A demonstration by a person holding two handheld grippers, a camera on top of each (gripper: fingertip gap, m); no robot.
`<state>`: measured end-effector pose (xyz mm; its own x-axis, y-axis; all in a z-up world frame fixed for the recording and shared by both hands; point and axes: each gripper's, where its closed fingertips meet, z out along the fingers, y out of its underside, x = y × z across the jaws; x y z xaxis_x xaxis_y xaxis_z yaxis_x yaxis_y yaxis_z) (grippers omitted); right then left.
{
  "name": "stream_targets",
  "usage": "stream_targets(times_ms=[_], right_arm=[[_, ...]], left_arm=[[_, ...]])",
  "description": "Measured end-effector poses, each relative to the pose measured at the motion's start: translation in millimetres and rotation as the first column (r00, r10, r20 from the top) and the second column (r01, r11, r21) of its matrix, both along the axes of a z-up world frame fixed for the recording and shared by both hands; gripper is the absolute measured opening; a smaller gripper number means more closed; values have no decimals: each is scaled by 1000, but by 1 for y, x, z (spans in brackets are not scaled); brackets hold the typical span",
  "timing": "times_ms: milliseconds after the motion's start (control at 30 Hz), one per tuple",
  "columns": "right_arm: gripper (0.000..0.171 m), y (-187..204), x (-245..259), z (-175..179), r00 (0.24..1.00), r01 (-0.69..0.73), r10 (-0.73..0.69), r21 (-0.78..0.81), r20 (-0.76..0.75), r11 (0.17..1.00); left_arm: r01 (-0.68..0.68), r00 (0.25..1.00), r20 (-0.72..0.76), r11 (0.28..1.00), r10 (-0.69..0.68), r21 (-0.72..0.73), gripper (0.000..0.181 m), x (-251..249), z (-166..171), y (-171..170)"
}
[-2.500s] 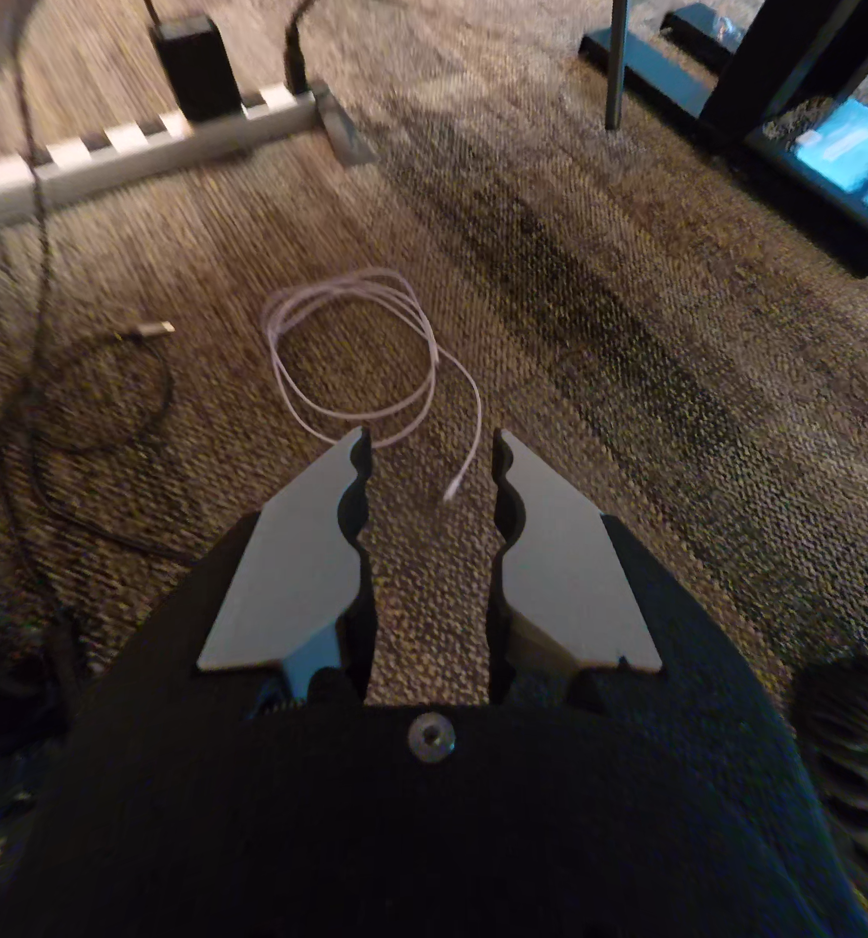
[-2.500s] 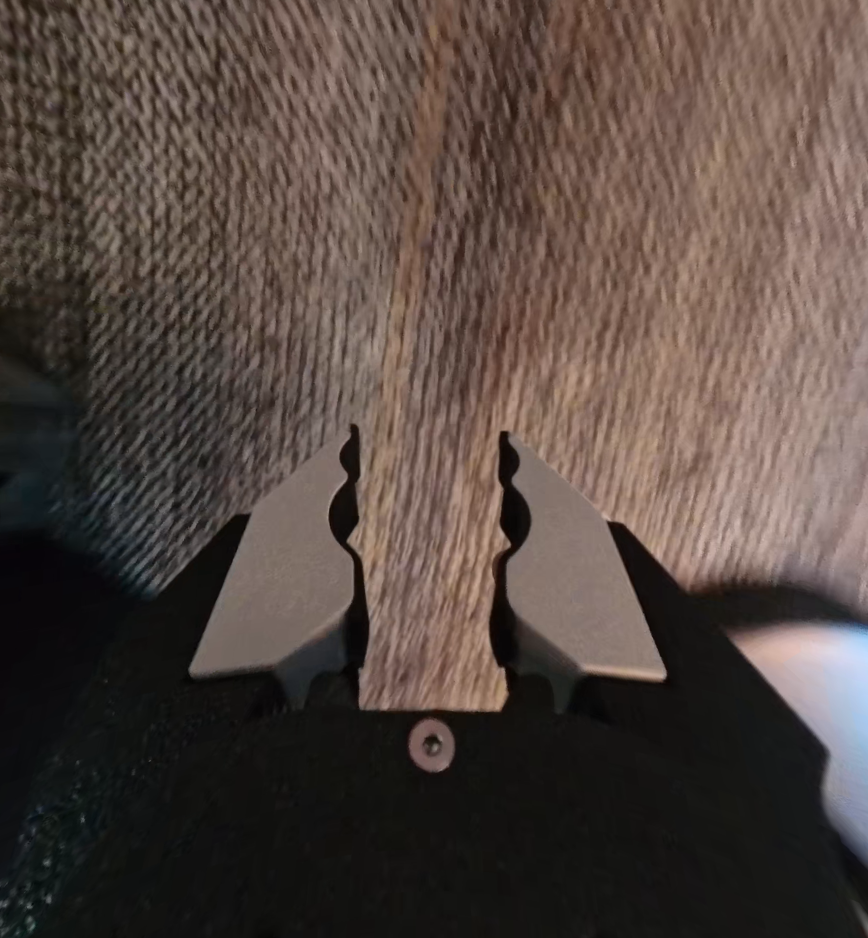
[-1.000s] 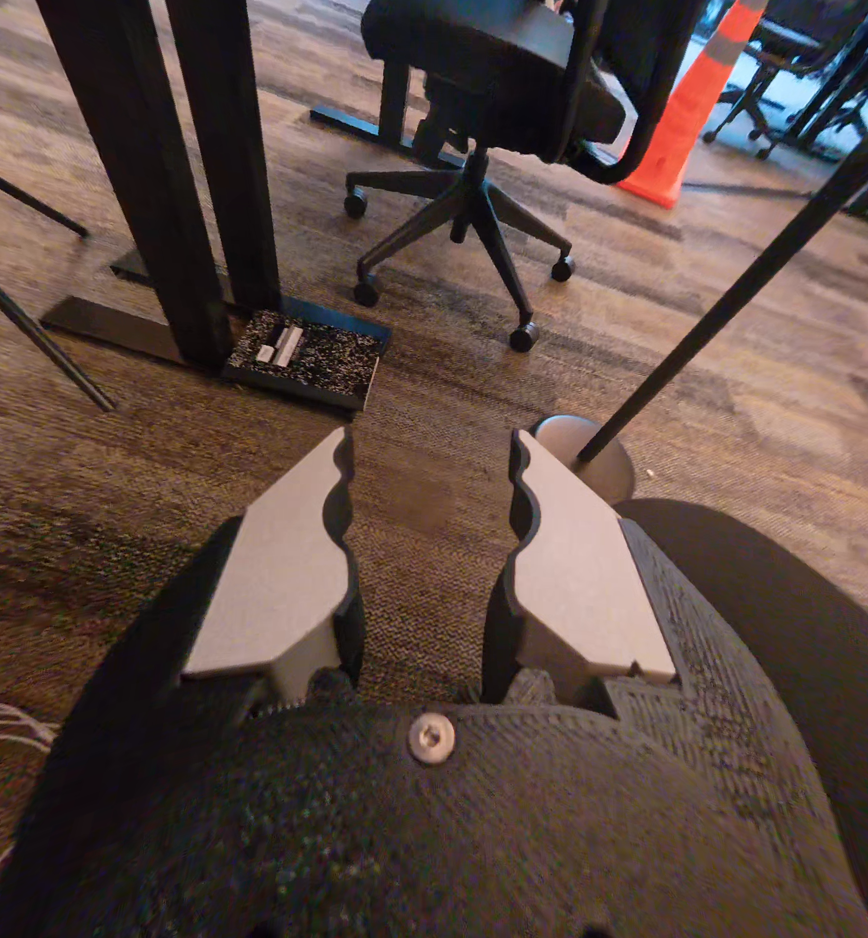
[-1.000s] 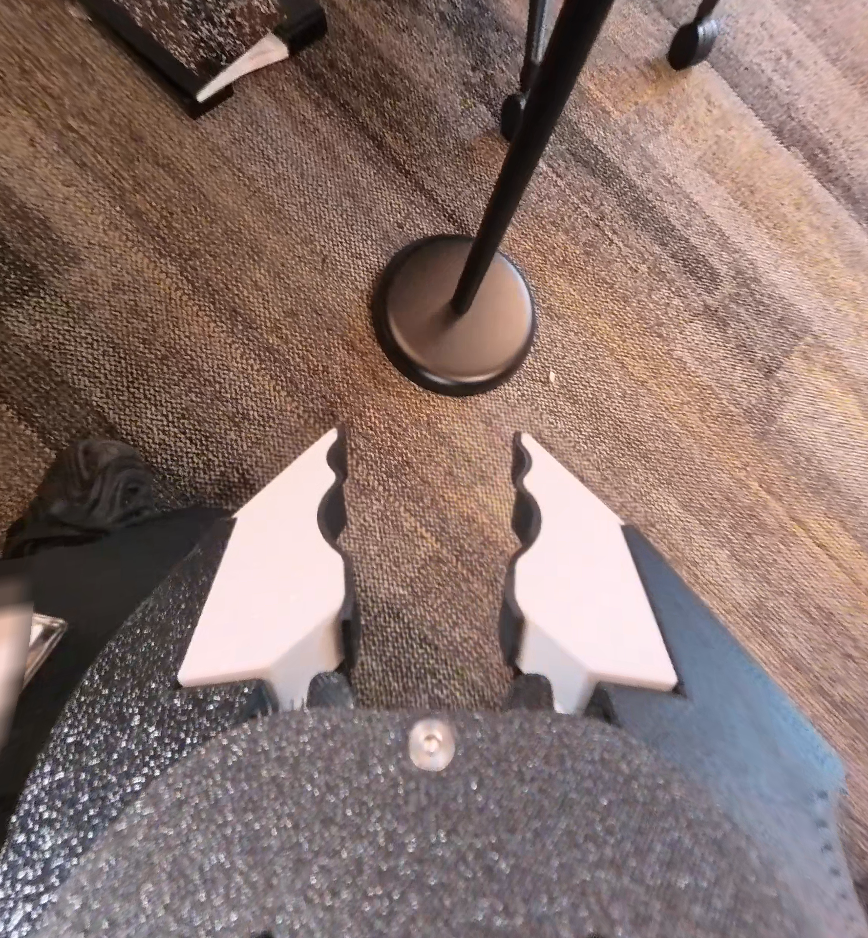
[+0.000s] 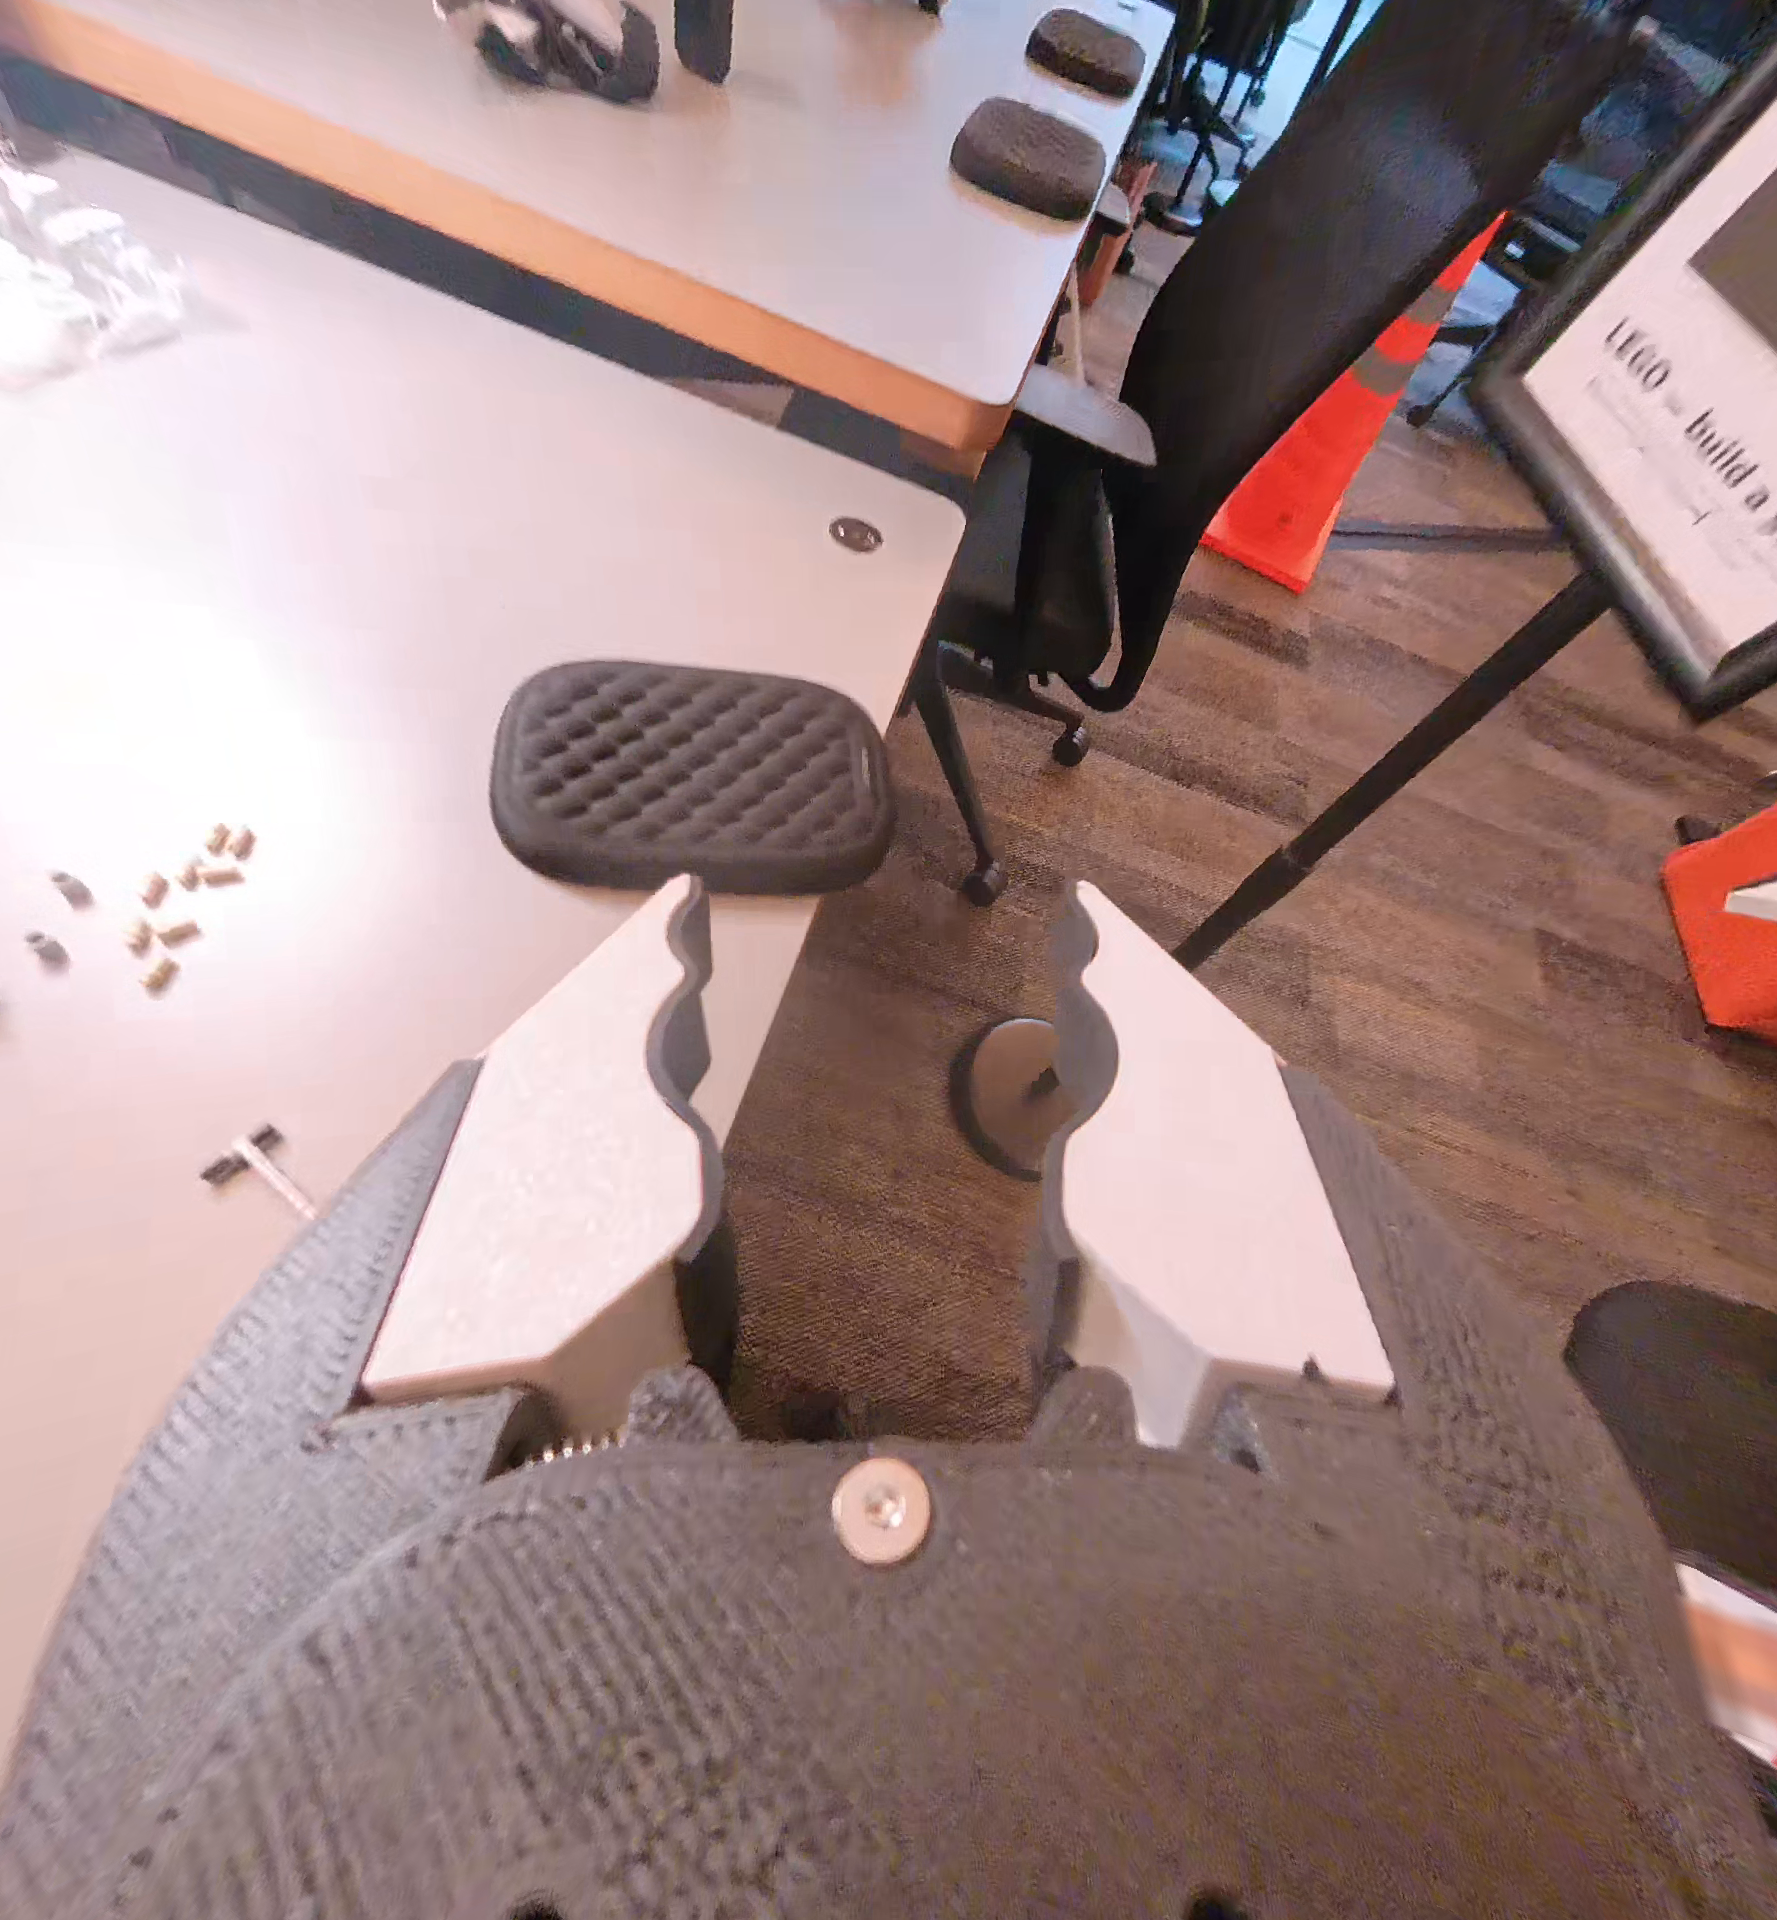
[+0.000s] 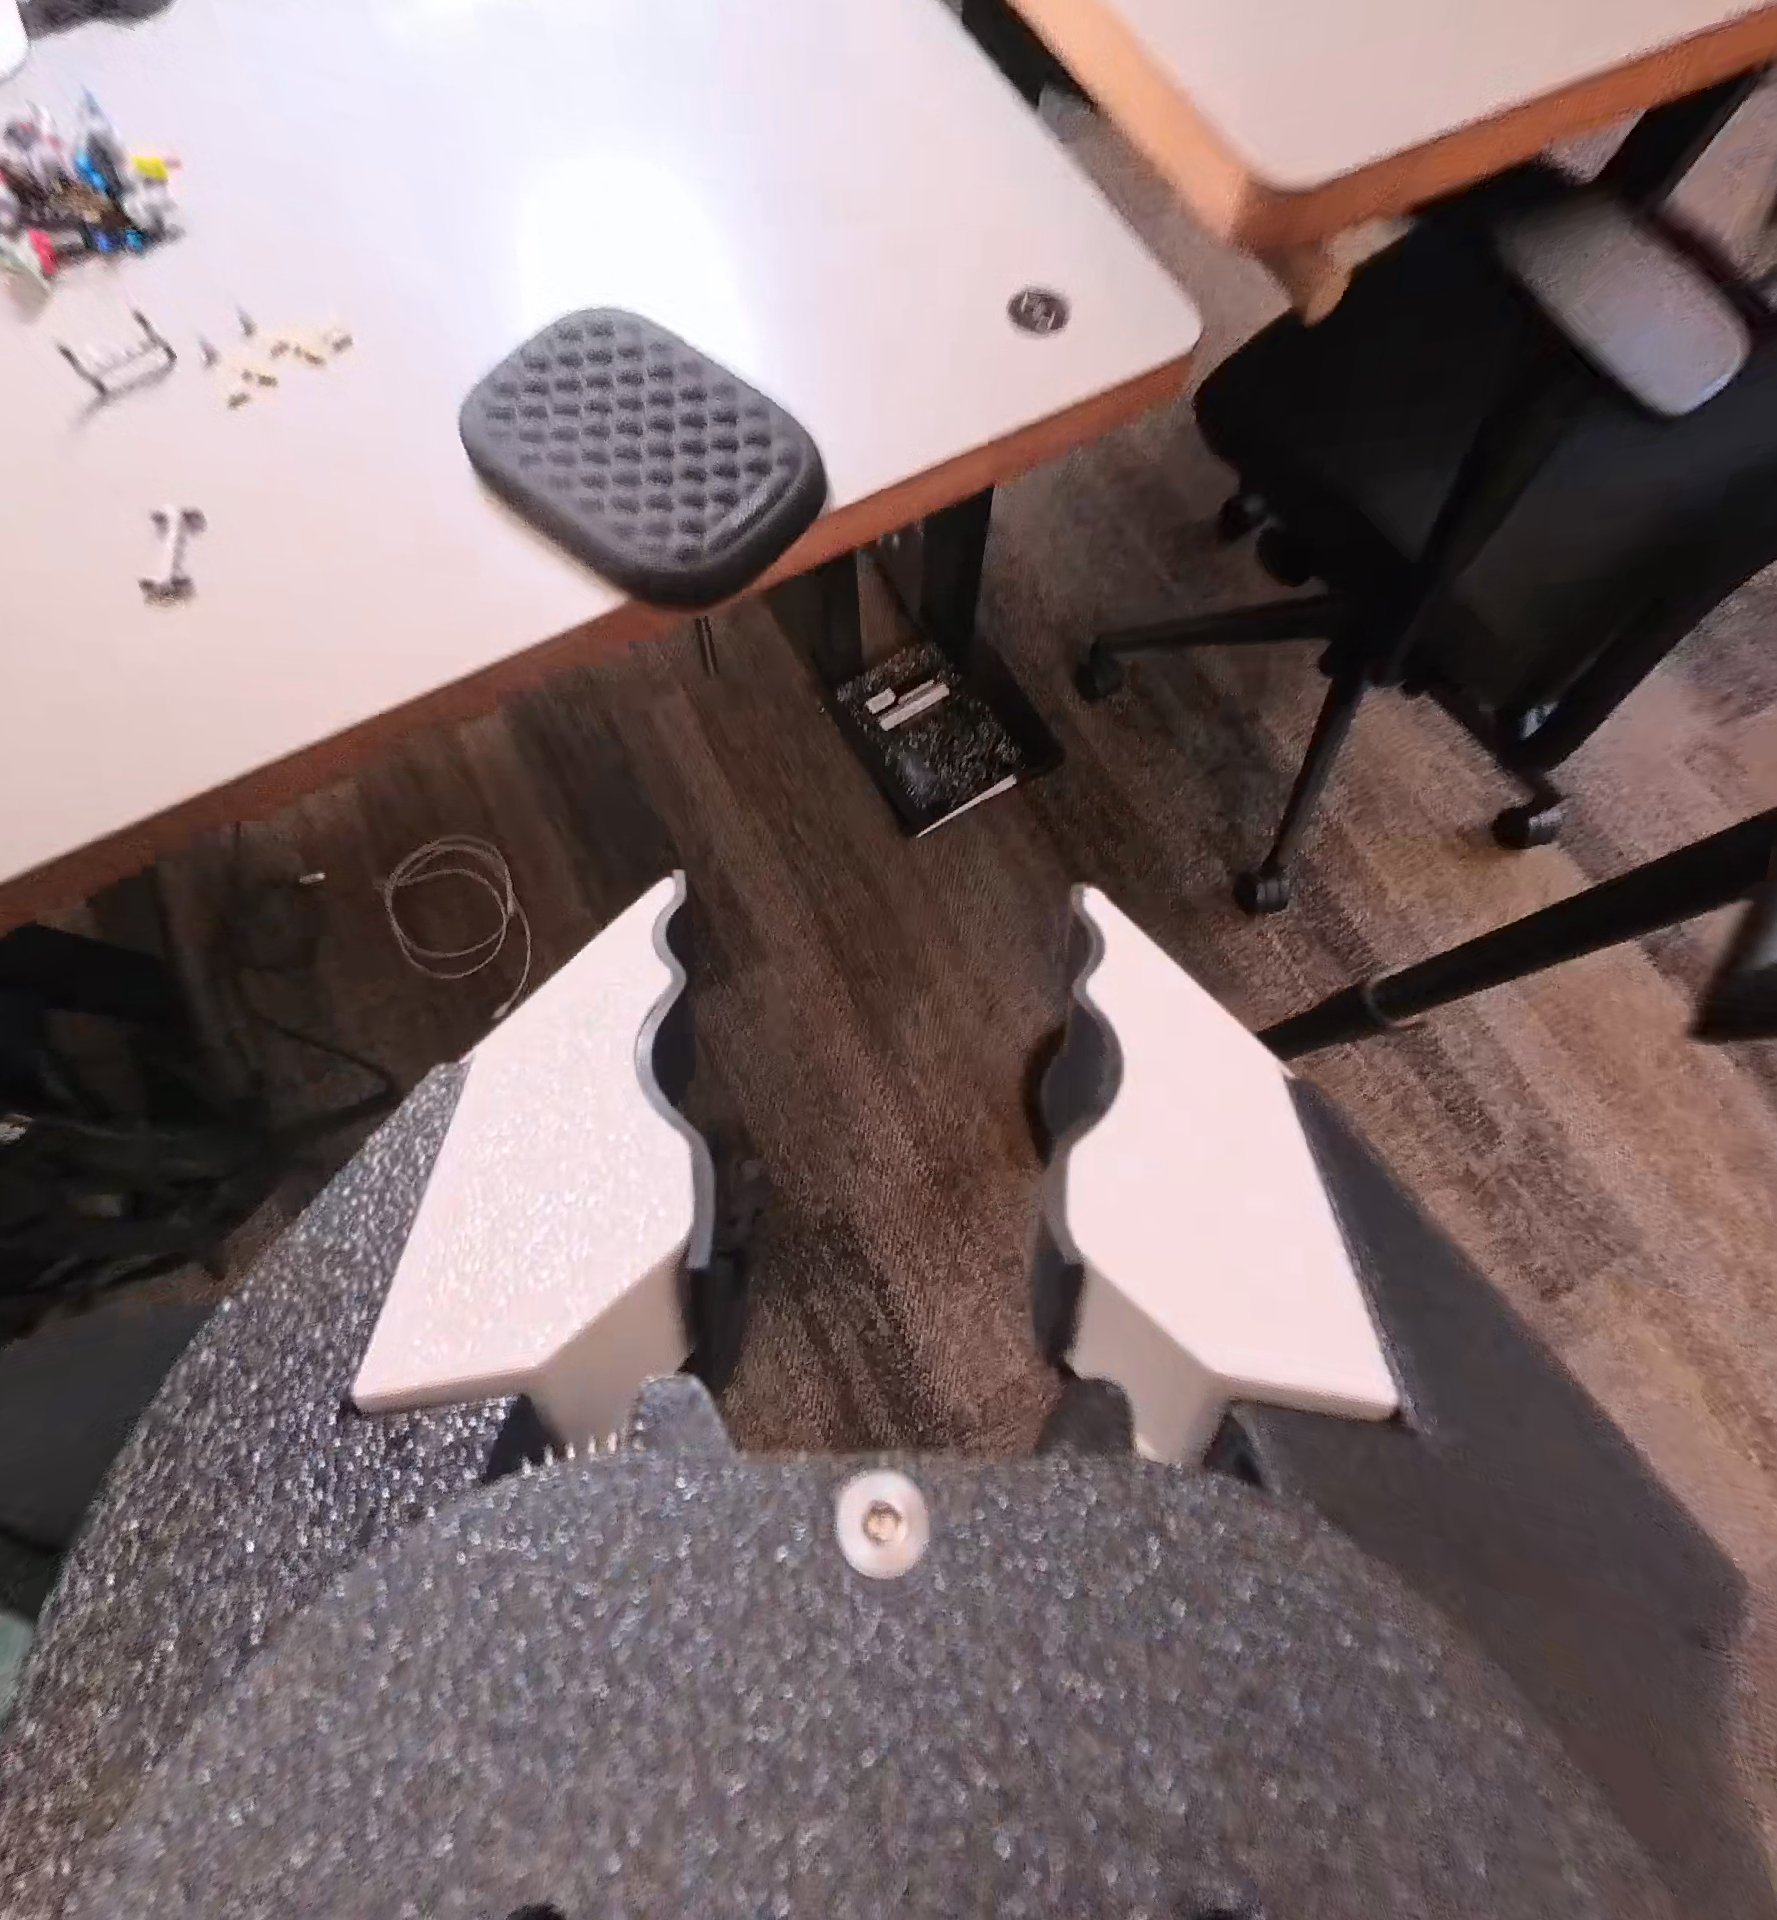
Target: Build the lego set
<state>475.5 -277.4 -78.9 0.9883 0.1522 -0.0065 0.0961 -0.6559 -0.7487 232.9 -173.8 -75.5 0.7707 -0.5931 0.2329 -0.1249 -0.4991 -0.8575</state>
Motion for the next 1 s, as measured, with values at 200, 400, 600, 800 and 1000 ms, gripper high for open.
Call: stream_targets(times_ms=[200, 400, 600, 800, 1000], right_arm=[[67, -9, 18, 45, 999, 41, -41, 44, -14, 998], [63, -18, 17, 51, 998, -14, 17, 54, -61, 998], [62, 15, 1, 50, 965, -205, 216, 89, -151, 975], [65, 36, -1, 60, 848, -498, 515, 145, -125, 855], [67, -9, 41, 25, 699, -704, 706, 65, -116, 707]], left_arm=[[-6, 995, 96, 1000, 9, -31, 70, 24, 47, 13], [34, 988, 150, 999, -31, -14, 70, 72, 69, 0], [-144, 984, 115, 989, 139, 37, 70, 55, 94, -24], [-480, 876, -12, 874, 482, 82, 72, 1, 81, -78], [-811, 584, -6, 584, 812, 28, 73, -1, 59, -194]])
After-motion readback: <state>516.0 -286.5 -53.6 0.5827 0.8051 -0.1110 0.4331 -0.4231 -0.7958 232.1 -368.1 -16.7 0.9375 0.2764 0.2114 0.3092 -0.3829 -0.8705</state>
